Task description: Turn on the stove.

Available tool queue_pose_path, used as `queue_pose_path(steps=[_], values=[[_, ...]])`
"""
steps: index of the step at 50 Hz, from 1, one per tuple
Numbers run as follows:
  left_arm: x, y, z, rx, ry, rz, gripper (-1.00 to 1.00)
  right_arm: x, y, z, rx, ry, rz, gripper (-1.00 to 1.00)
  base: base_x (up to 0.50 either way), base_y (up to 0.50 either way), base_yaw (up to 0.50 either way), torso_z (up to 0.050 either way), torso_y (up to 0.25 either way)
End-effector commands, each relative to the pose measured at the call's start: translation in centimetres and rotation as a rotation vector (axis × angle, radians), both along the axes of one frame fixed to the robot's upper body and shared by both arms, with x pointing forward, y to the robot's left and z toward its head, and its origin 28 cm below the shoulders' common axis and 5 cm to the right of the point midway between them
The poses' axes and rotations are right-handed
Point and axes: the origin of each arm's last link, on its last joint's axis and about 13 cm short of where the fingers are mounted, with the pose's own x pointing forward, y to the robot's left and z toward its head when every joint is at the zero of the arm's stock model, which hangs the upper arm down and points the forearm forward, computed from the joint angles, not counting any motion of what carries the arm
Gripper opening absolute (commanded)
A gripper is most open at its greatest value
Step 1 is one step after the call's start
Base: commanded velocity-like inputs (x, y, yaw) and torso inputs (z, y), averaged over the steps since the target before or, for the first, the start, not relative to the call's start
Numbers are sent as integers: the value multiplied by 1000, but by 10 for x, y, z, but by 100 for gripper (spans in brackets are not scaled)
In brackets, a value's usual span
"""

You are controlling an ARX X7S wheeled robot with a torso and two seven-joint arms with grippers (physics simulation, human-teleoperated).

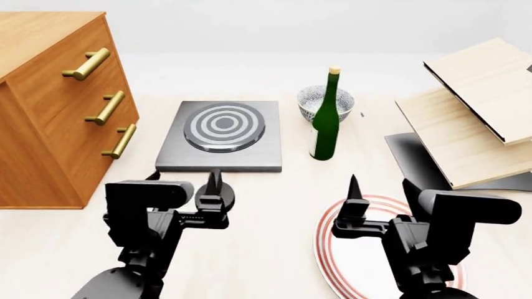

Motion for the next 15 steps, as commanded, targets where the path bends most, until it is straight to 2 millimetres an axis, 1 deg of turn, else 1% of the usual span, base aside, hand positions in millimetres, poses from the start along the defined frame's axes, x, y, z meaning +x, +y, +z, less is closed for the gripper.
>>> queue_pose_path(steps=[1, 10, 15], values=[[-26, 10, 13, -4, -28, 12, 100, 0, 2, -2, -8, 5, 7, 100, 0, 0, 0, 0, 0], [-22, 14, 6, -13, 0, 50, 100, 1, 2, -6, -19, 9, 4, 100, 0, 0, 0, 0, 0], [-21, 15, 6, -19, 6, 51, 100, 1, 3, -6, -22, 8, 5, 100, 0, 0, 0, 0, 0]])
